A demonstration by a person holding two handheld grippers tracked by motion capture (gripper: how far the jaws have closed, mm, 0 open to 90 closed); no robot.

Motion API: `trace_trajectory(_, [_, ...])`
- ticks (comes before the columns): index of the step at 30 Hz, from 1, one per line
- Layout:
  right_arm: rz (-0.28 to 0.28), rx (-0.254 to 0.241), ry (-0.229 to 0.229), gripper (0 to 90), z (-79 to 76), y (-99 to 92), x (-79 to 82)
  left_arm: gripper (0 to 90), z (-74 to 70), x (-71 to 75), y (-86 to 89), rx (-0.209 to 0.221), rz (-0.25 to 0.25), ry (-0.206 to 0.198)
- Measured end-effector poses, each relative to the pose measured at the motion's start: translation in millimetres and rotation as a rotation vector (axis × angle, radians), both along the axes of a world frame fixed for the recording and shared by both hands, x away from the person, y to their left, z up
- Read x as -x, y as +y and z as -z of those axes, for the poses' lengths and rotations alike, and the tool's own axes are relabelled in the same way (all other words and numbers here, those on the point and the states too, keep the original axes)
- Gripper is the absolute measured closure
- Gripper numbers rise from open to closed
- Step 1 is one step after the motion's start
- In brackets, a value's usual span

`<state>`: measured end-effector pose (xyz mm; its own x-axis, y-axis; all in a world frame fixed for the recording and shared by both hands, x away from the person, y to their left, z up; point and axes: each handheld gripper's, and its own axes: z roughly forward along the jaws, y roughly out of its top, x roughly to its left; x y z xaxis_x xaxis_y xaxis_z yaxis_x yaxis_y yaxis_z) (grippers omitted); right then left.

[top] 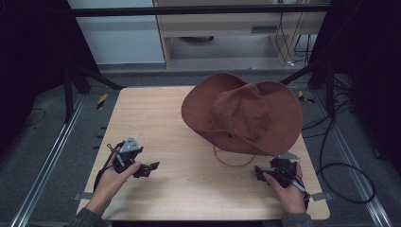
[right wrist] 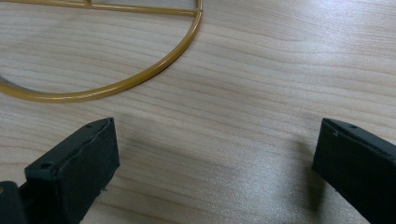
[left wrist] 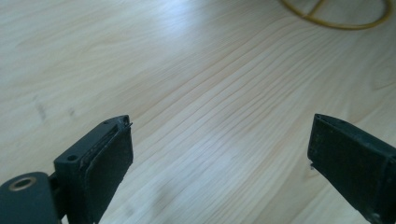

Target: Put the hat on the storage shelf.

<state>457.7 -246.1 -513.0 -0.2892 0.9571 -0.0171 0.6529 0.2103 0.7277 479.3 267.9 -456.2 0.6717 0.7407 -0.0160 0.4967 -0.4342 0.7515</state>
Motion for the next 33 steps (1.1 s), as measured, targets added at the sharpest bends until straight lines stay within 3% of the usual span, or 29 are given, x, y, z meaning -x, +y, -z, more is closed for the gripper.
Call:
trace_trajectory(11, [0.001,0.001,0.000,0.4,0.0,0.1,0.0,6.3,31.2,-3.3,30.3,-0.014,-0.093,0.007])
trace_trajectory(16, [0.002,0.000,0.000,0.4,0.0,0.2,0.0,6.0,39.2,-4.8,34.8,-0.033,-0.104,0.012])
trace_trajectory(18, [0.002,0.001,0.000,0.4,0.0,0.2,0.0,5.8,41.6,-4.9,35.9,-0.017,-0.114,0.009])
trace_trajectory(25, [0.002,0.000,0.000,0.4,0.0,0.2,0.0,5.6,49.0,-5.8,38.2,-0.029,-0.121,0.019])
trace_trajectory(33, [0.002,0.001,0.000,0.4,0.0,0.2,0.0,3.9,51.5,-5.0,35.9,-0.067,-0.109,0.004])
